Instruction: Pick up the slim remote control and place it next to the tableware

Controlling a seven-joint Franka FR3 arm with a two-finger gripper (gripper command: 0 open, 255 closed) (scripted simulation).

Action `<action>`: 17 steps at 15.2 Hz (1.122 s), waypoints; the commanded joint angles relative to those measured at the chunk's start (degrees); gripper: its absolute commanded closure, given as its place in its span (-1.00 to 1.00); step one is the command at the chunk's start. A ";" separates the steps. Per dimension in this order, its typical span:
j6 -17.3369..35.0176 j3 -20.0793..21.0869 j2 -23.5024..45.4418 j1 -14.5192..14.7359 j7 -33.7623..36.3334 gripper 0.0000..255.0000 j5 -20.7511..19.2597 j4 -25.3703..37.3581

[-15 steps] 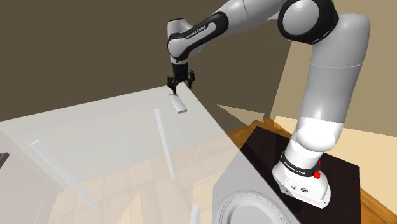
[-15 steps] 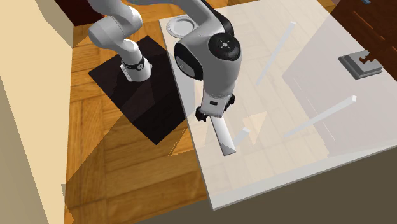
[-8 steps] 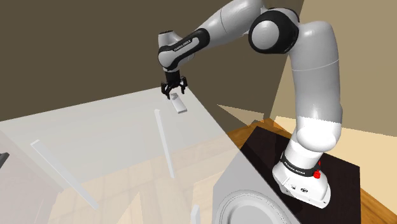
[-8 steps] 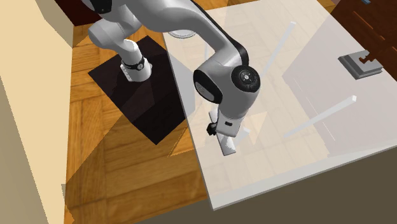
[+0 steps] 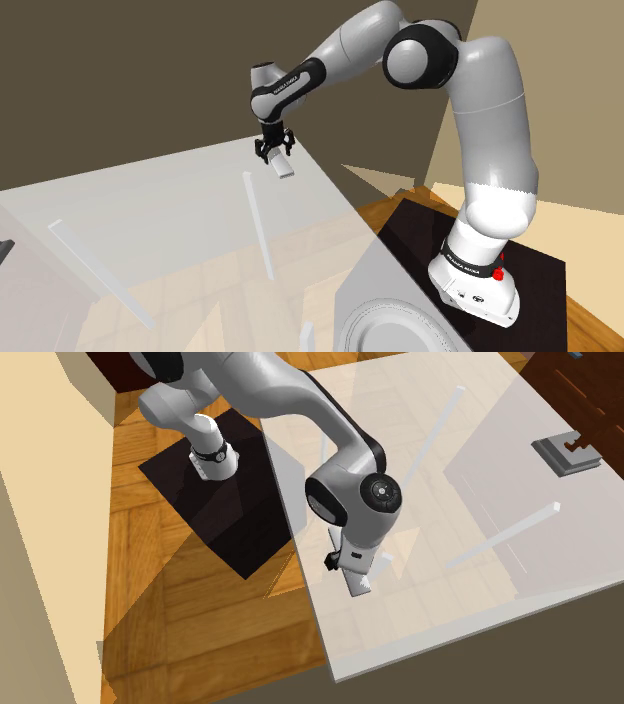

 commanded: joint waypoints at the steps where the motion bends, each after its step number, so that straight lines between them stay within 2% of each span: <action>1: 0.23 0.01 0.07 0.02 0.04 -1.00 -0.01 -0.13; 6: 0.23 0.01 0.07 0.02 0.04 -1.00 -0.01 -0.13; 7: 0.23 0.01 0.07 0.02 0.04 1.00 -0.01 -0.13; 17: -0.38 0.02 -0.28 0.02 0.02 1.00 0.02 0.14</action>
